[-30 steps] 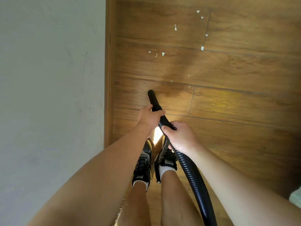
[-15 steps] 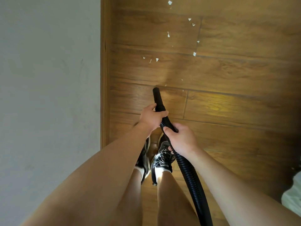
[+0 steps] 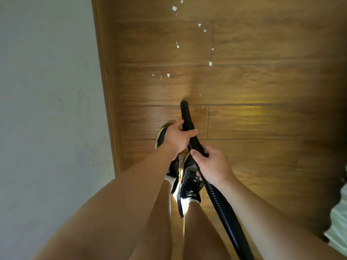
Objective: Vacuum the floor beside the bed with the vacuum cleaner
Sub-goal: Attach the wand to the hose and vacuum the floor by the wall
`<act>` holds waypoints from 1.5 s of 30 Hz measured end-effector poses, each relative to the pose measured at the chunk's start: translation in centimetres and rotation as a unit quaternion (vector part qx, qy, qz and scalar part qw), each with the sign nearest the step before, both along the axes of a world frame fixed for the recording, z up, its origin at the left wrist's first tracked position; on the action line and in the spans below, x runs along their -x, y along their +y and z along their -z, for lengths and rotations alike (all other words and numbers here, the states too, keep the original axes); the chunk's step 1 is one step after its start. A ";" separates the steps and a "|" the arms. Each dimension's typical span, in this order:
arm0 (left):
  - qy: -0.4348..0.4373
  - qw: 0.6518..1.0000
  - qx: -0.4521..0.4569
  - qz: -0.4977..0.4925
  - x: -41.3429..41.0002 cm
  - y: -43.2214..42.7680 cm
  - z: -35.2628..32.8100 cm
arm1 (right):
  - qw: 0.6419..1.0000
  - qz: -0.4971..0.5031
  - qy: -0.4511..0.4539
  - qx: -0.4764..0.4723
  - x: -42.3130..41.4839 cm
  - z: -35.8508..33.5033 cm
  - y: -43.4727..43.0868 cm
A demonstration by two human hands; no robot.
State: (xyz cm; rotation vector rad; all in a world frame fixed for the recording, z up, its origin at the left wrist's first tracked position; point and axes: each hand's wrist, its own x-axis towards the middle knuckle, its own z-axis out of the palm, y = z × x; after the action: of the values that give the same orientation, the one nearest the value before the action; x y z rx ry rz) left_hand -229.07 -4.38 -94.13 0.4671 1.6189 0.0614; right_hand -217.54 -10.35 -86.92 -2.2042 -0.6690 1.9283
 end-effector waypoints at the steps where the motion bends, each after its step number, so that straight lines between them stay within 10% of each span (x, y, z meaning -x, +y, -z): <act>1: 0.001 1.000 0.001 0.005 -0.2 0.1 0.1 | 1.000 0.007 0.000 0.000 -0.1 0.0 0.0; 45: -0.040 0.999 0.008 0.008 -0.8 4.0 0.7 | 1.000 0.005 -0.028 -0.010 -0.7 -0.2 3.3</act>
State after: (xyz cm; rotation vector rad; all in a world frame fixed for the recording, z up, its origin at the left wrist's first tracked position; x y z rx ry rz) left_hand -228.27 -0.41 -94.80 0.4604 1.5368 0.0548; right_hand -216.85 -7.09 -86.72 -2.2531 -0.6823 1.8528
